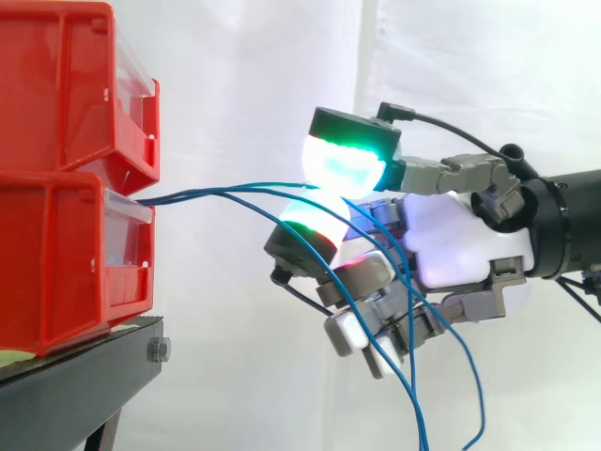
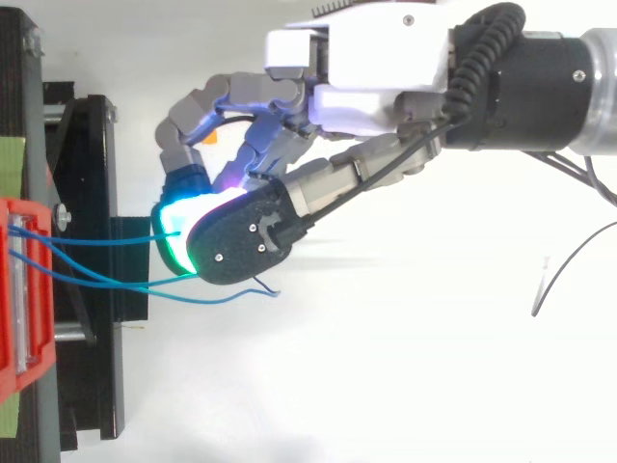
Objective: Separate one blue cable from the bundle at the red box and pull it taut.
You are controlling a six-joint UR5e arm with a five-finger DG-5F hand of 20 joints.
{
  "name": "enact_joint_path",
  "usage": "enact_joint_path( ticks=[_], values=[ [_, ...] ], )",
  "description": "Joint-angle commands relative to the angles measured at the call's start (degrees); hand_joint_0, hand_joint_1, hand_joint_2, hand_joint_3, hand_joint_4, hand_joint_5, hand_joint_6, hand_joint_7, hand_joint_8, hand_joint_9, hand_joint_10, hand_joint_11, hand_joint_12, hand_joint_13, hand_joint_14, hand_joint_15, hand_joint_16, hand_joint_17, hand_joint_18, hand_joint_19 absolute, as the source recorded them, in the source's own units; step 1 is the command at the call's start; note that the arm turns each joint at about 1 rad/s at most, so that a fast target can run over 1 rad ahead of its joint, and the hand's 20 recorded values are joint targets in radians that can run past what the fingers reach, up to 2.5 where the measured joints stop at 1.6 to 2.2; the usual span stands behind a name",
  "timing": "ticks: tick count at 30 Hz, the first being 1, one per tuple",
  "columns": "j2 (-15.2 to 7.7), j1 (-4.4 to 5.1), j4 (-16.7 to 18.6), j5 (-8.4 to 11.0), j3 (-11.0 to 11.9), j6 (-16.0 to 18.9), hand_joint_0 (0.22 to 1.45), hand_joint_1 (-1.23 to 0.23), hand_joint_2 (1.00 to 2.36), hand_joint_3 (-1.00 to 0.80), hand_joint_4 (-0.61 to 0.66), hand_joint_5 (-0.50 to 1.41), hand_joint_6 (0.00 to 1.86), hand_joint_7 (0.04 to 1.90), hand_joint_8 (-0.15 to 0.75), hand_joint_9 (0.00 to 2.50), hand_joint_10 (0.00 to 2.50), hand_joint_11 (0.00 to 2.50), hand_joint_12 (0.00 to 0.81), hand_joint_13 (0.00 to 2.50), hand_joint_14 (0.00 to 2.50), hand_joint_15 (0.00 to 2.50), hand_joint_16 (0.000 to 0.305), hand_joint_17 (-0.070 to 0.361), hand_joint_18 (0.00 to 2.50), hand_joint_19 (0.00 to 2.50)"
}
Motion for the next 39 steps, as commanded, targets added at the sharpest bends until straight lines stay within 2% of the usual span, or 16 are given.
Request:
enact_joint_path(
  ticks=[1,3,7,10,11,12,15,25,28,31,33,39],
  values=[
    [0.6,-0.09,-2.2,-0.15,0.1,-1.4,0.58,-0.66,1.02,-0.20,-0.08,-0.11,0.83,1.22,0.288,0.76,0.26,1.62,0.347,0.87,0.02,0.88,0.037,0.082,0.75,0.62],
    [0.7,-0.17,-3.4,-0.23,0.0,-1.4,0.58,-0.66,1.02,-0.20,-0.09,-0.11,0.83,1.22,0.283,0.69,0.27,1.60,0.341,0.87,0.02,0.91,0.037,0.082,0.73,0.62],
    [0.7,-0.17,-3.4,-0.23,0.0,-1.2,0.58,-0.66,1.02,-0.21,-0.09,-0.11,0.83,1.22,0.287,0.66,0.12,1.58,0.340,0.86,0.02,0.92,0.037,0.082,0.72,0.62],
    [0.7,-0.26,-3.3,-0.06,0.0,-1.1,0.58,-0.66,1.02,-0.21,-0.09,-0.11,0.83,1.21,0.287,0.65,0.11,1.57,0.337,0.86,0.02,0.92,0.036,0.082,0.72,0.62],
    [0.7,-0.26,-3.3,-0.06,0.0,-1.1,0.59,-0.66,1.02,-0.21,-0.09,-0.11,0.83,1.21,0.294,0.64,0.00,1.52,0.341,0.86,0.02,0.89,0.036,0.081,0.72,0.62],
    [0.7,-0.35,-3.3,-0.06,0.0,-1.1,0.59,-0.66,1.02,-0.21,-0.09,-0.11,0.83,1.21,0.297,0.60,0.01,1.35,0.342,0.84,0.02,0.86,0.036,0.081,0.73,0.62],
    [0.7,-0.61,-3.1,-0.06,0.0,-1.1,0.59,-0.66,1.02,-0.21,-0.09,-0.11,0.83,1.20,0.299,0.58,0.01,1.23,0.344,0.84,0.02,0.83,0.036,0.080,0.73,0.62],
    [0.7,-0.79,-3.1,-0.32,0.0,0.0,0.59,-0.66,1.02,-0.20,-0.07,-0.11,0.83,1.20,0.315,0.64,0.01,1.26,0.314,0.87,0.02,0.76,0.030,0.068,0.80,0.53],
    [0.7,-0.70,-3.1,-1.73,-0.3,1.8,0.60,-0.66,1.02,-0.20,-0.06,-0.11,0.83,1.20,0.315,0.70,0.01,1.36,0.294,0.87,0.02,0.68,0.027,0.061,0.80,0.41],
    [0.7,-0.79,-3.1,-2.17,-0.3,1.8,0.60,-0.67,1.02,-0.20,-0.06,-0.11,0.83,1.21,0.307,0.74,0.00,1.50,0.287,0.87,0.02,0.68,0.026,0.058,0.83,0.41],
    [0.7,-0.79,-3.2,-2.17,-0.4,1.8,0.61,-0.67,1.02,-0.20,-0.06,-0.11,0.83,1.20,0.301,0.76,0.00,1.55,0.284,0.92,0.02,0.75,0.026,0.059,0.85,0.42],
    [0.7,-0.79,-3.1,-2.08,-0.4,1.8,0.61,-0.67,1.02,-0.20,-0.05,-0.11,0.83,1.21,0.303,0.78,0.31,1.53,0.286,1.01,0.02,0.98,0.028,0.063,0.90,0.53]
  ],
)
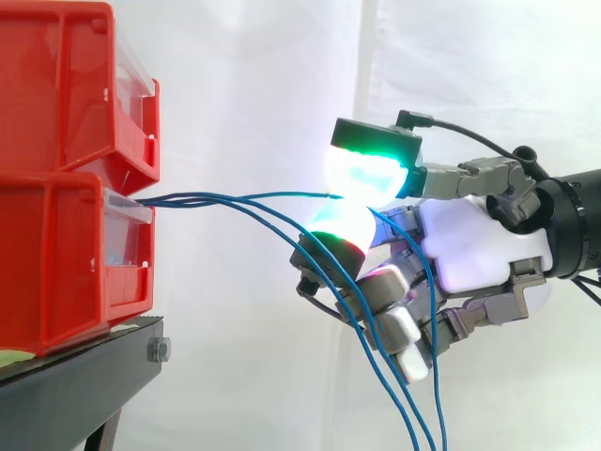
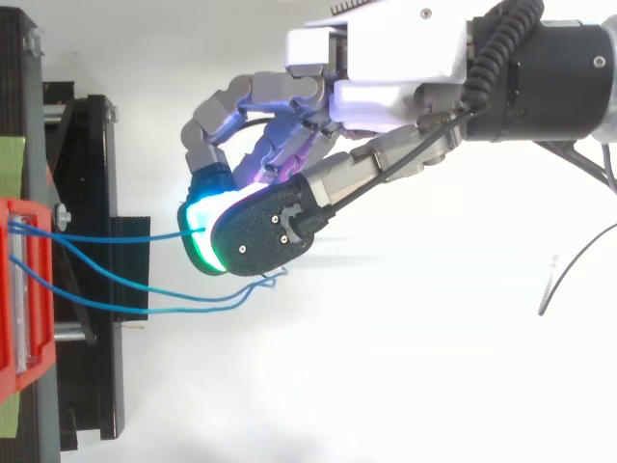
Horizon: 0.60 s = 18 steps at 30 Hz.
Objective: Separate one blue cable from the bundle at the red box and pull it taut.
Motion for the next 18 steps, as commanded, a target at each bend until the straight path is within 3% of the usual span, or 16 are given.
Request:
enact_joint_path(
  ticks=[1,9,16,18],
  values=[
    [0.0,0.00,0.0,-0.05,0.0,0.0,0.61,-0.67,1.02,-0.20,-0.05,-0.11,0.83,1.20,0.297,0.77,0.36,1.52,0.289,1.03,0.02,1.01,0.028,0.063,0.90,0.54],
    [0.0,0.00,0.1,0.04,0.0,0.1,0.61,-0.67,1.02,-0.20,-0.04,-0.11,0.83,1.20,0.296,0.78,0.53,1.50,0.279,1.13,0.02,1.30,0.031,0.071,0.95,0.70],
    [0.0,-0.09,-0.2,0.04,-0.1,-0.2,0.61,-0.67,1.02,-0.20,-0.05,-0.11,0.83,1.20,0.289,0.77,1.02,1.47,0.275,1.22,0.01,1.67,0.034,0.078,1.02,0.86],
    [0.1,-0.18,-0.8,-0.31,-0.6,-0.5,0.61,-0.67,1.02,-0.20,-0.05,-0.11,0.83,1.21,0.289,0.75,1.20,1.45,0.279,1.17,0.29,1.64,0.035,0.078,1.04,0.92]
  ],
)
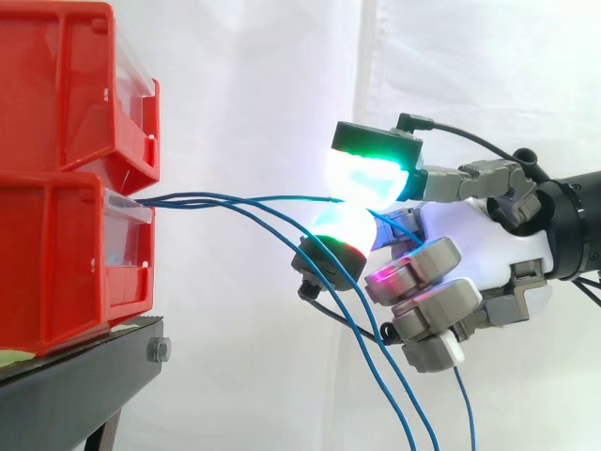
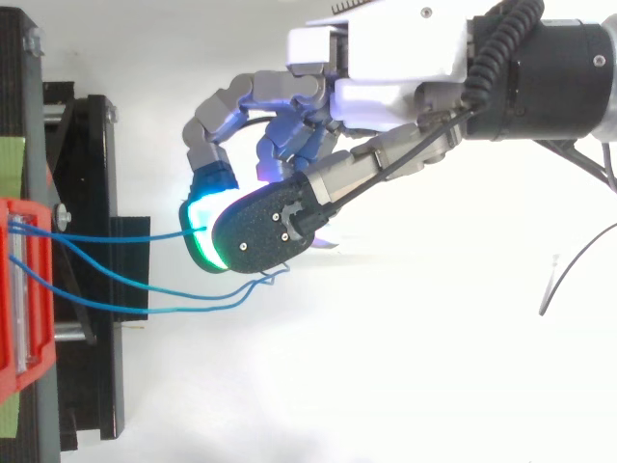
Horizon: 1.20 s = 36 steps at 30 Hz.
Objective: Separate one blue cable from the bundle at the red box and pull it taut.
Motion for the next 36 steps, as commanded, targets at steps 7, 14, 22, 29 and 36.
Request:
enact_joint_path(
  ticks=[7,14,22,29,36],
  values=[
    [1.5,-0.34,-1.0,-1.25,-1.1,-2.1,0.62,-0.67,1.02,-0.21,-0.05,-0.11,0.83,1.20,0.286,0.73,1.46,1.41,0.289,1.08,0.79,1.59,0.034,0.077,1.07,1.01],
    [4.5,0.10,-1.4,-0.81,-4.9,-2.4,0.62,-0.66,1.02,-0.22,-0.04,-0.11,0.83,1.21,0.284,0.71,1.64,1.39,0.289,1.06,0.86,1.55,0.034,0.078,1.06,1.01],
    [8.0,0.54,2.8,2.09,-12.1,0.8,0.62,-0.66,1.02,-0.21,-0.04,-0.11,0.83,1.21,0.291,0.70,1.68,1.38,0.287,1.05,0.85,1.55,0.034,0.076,1.04,1.01],
    [8.0,0.71,3.5,2.17,-13.7,2.4,0.62,-0.66,1.02,-0.21,-0.04,-0.11,0.83,1.22,0.280,0.70,1.69,1.37,0.295,1.05,0.84,1.56,0.034,0.077,1.03,1.01],
    [8.1,1.24,11.2,4.20,-18.3,3.0,0.62,-0.66,1.02,-0.21,-0.04,-0.11,0.83,1.21,0.284,0.70,1.69,1.37,0.299,1.04,0.82,1.58,0.035,0.078,1.02,1.00]
  ],
)
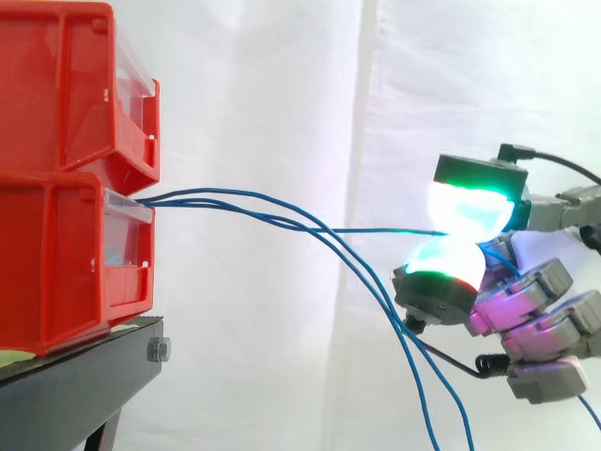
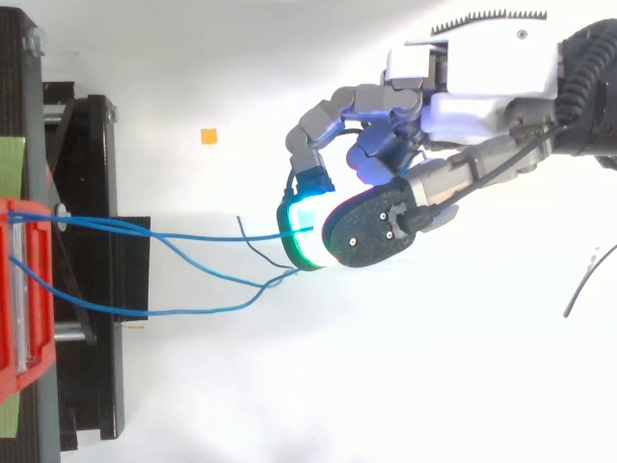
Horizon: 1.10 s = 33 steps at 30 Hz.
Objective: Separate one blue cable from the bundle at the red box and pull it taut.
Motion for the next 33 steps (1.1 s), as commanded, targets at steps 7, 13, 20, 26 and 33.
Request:
enact_joint_path(
  ticks=[7,13,20,26,33],
  values=[
    [-0.1,1.40,13.2,5.36,-6.5,1.4,0.62,-0.65,1.02,-0.21,-0.04,-0.11,0.83,1.22,0.281,0.70,1.70,1.37,0.303,1.03,0.82,1.59,0.034,0.077,1.02,1.01],
    [-0.1,1.84,13.9,5.53,-6.5,1.4,0.62,-0.65,1.02,-0.21,-0.04,-0.11,0.83,1.22,0.281,0.70,1.71,1.37,0.302,1.03,0.83,1.59,0.034,0.077,1.02,1.01],
    [-0.1,1.93,15.0,5.53,-6.5,-0.3,0.62,-0.66,1.02,-0.20,-0.04,-0.11,0.83,1.21,0.286,0.70,1.71,1.38,0.301,1.03,0.82,1.59,0.034,0.077,1.02,1.00],
    [-0.1,1.93,14.6,5.62,-6.5,-1.1,0.62,-0.65,1.02,-0.21,-0.04,-0.11,0.83,1.21,0.278,0.70,1.72,1.36,0.299,1.02,0.83,1.61,0.035,0.078,1.01,1.01],
    [-0.1,1.84,14.6,5.62,-6.5,-1.2,0.62,-0.66,1.02,-0.21,-0.05,-0.11,0.83,1.22,0.269,0.72,1.71,1.38,0.303,1.02,0.84,1.59,0.034,0.077,1.02,1.01]
  ],
)
